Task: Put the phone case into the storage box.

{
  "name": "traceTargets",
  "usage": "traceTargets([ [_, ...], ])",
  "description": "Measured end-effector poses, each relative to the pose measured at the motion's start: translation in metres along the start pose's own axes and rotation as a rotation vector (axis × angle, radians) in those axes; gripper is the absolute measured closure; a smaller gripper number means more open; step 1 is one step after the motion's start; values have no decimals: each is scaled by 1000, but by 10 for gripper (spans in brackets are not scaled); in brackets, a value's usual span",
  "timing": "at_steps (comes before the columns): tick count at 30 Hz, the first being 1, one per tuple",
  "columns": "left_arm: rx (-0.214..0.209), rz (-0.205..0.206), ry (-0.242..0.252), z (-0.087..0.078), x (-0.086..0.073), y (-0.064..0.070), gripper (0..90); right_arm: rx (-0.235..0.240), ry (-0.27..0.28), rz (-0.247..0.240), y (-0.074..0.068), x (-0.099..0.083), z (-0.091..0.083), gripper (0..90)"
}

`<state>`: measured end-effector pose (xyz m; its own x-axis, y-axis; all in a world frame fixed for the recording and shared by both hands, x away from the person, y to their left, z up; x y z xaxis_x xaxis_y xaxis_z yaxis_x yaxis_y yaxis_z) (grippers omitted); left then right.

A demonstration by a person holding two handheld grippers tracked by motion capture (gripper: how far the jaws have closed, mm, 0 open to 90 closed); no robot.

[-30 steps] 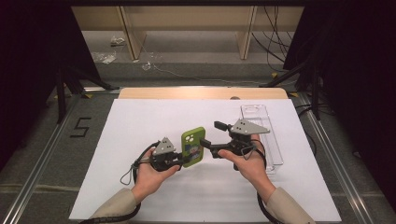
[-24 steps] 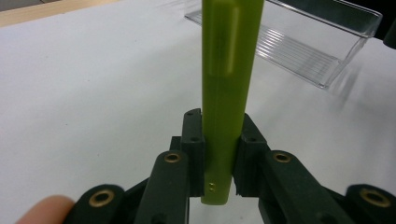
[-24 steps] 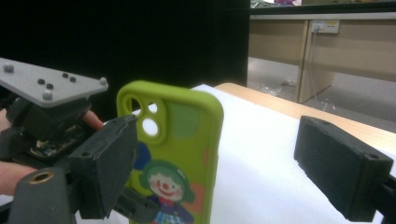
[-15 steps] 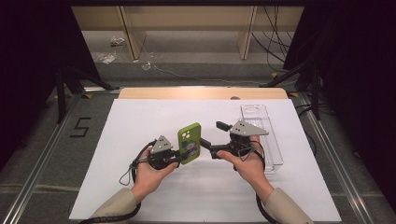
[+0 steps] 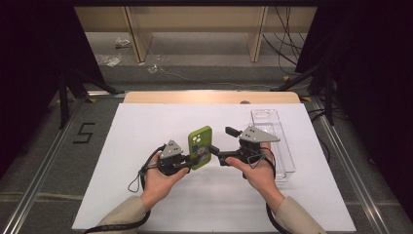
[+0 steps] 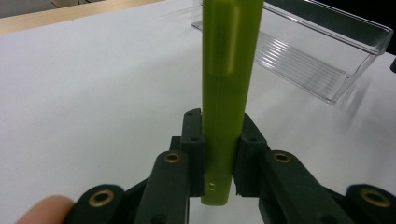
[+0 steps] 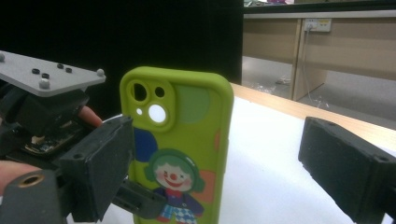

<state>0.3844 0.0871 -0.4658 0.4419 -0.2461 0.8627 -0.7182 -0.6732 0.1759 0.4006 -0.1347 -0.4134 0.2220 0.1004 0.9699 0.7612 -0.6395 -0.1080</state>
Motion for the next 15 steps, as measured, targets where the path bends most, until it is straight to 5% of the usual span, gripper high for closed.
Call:
traceTargets([
  [15, 0, -3, -1, 9, 4, 5, 770, -4, 5, -4, -4, 0, 2, 62],
])
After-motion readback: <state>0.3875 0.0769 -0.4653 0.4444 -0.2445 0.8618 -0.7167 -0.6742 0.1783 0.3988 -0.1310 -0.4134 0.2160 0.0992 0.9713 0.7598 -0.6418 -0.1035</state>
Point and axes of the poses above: each handheld gripper's, and its own axes: z roughly forward along the jaws, x roughly out of its top, y roughly to its right, the point moved 2 cm from there along z, roughly forward along the jaws, and after that the axes turned 1 degree about -x, right-handed, at the moved point
